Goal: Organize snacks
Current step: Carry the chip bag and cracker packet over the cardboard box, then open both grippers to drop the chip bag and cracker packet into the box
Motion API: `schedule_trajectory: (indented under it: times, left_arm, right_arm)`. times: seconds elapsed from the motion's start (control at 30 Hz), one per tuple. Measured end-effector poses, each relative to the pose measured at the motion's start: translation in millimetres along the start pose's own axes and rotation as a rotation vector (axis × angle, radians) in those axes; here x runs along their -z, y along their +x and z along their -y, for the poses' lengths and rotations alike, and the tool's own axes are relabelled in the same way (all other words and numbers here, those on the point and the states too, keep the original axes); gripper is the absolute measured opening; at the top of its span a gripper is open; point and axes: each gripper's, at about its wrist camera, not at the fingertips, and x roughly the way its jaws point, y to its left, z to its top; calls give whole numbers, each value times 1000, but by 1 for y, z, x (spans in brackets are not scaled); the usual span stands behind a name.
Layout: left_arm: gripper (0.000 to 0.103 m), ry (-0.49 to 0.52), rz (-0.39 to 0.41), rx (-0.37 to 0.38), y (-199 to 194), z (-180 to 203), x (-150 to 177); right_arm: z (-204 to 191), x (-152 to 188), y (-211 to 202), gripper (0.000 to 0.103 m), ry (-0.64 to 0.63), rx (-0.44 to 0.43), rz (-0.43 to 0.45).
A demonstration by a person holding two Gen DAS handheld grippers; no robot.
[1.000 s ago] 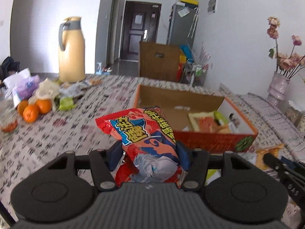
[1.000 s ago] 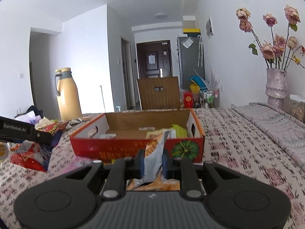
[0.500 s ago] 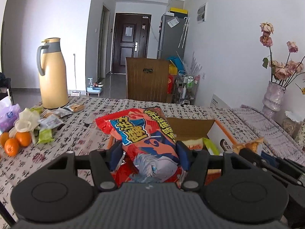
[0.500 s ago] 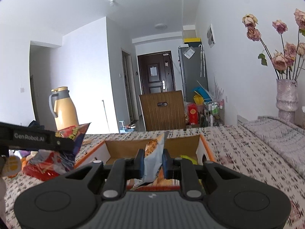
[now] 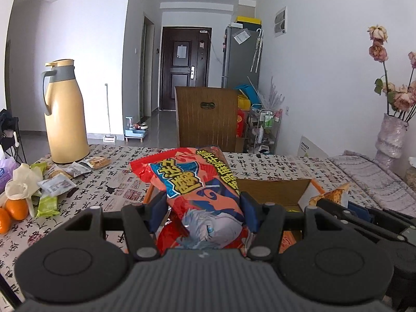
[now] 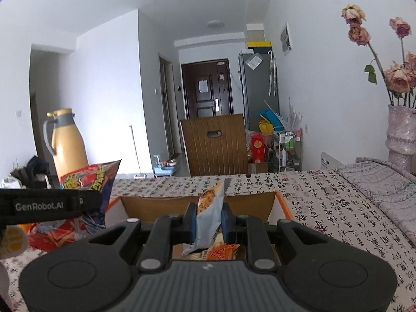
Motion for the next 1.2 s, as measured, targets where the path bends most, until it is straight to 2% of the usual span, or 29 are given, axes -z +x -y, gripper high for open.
schedule_trajectory:
  times: [0.23, 0.43, 0.53, 0.57, 0.6, 0.63, 0.67, 0.7, 0.73, 0.77, 0.8, 0.83, 1.2]
  left_arm:
    - [61, 50, 7, 4, 21, 0, 19]
    - [63, 64, -18, 27, 26, 2, 29]
    - [73, 54, -1, 18, 20, -1, 28]
    - [81, 48, 6, 20, 18, -2, 28]
    - [85, 44, 16, 18, 16, -3, 27]
    - [88, 42, 23, 11, 14, -3, 27]
    - [94, 37, 28, 6, 13, -4, 26]
    - [102, 27, 34, 2, 11, -6, 26]
    - [103, 18, 39, -3, 10, -7, 25]
    - [103, 10, 42, -10, 9, -9, 24]
    - [103, 3, 41, -11, 9, -10, 23]
    - [103, -5, 39, -12, 10, -12, 22]
    - [103, -23, 33, -14, 4, -15, 20]
  right_arm:
    - [4, 16, 30, 18, 16, -8, -66]
    - [7, 23, 34, 18, 24, 2, -90]
    - [10, 26, 32, 21, 34, 4, -97]
    - [11, 26, 30, 21, 37, 10, -94]
    - [12, 26, 27, 26, 38, 16, -87]
    - [13, 25, 25, 36, 40, 16, -82]
    - [13, 24, 22, 44, 45, 23, -74]
    - [15, 23, 19, 60, 50, 31, -63]
    - [16, 23, 17, 74, 54, 38, -52]
    - [17, 22, 15, 81, 57, 43, -42]
    - [18, 21, 13, 94, 61, 46, -36]
    - [20, 21, 12, 102, 64, 49, -34]
    - [20, 20, 11, 103, 61, 62, -26]
